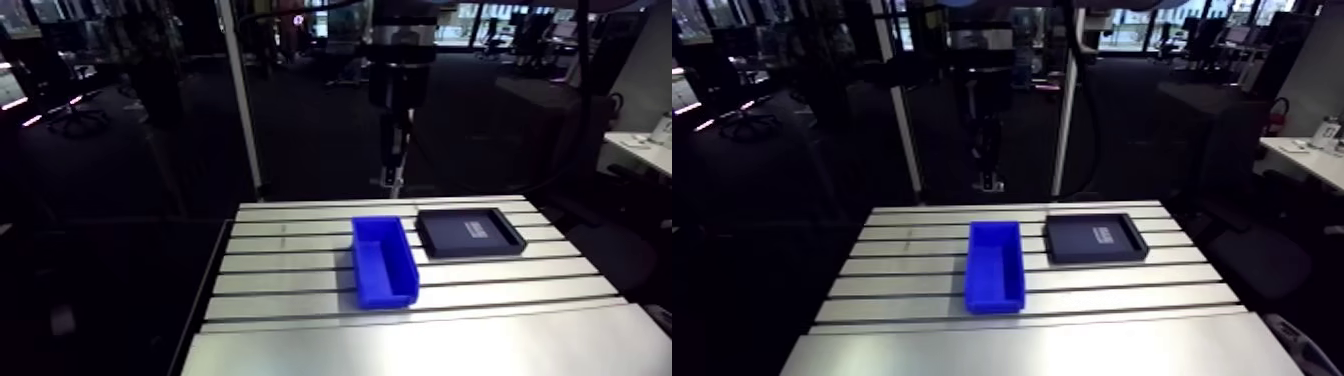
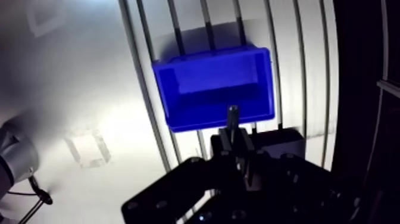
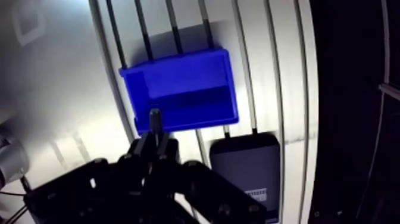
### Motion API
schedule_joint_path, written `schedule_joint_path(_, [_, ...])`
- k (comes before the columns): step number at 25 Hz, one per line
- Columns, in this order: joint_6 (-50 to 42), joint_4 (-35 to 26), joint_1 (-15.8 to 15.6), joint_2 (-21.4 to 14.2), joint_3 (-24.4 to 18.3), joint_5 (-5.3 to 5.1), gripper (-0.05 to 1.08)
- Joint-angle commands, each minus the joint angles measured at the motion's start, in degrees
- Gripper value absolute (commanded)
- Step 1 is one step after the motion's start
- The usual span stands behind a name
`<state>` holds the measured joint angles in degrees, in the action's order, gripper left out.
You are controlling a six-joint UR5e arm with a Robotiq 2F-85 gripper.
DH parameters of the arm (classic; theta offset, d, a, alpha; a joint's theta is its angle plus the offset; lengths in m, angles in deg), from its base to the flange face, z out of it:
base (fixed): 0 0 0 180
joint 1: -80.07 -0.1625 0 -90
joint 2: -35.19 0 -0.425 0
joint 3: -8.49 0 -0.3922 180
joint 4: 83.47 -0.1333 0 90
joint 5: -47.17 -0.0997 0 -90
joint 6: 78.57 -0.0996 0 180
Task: Pick up the M10 bolt from the tray and put it into the blue bin.
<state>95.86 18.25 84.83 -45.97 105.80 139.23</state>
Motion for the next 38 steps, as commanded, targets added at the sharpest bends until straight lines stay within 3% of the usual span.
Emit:
schedule_joint_path(1, [3.79, 1.60, -0.37, 0.00, 1.08, 2.82, 1.06])
schedule_joint_path(11, [3.70, 10.21, -0.99, 2.55, 6.53, 3.08, 1.06])
schedule_joint_path(38, [1.85, 19.97, -0.90, 9.32, 13.48, 3.34, 1.05])
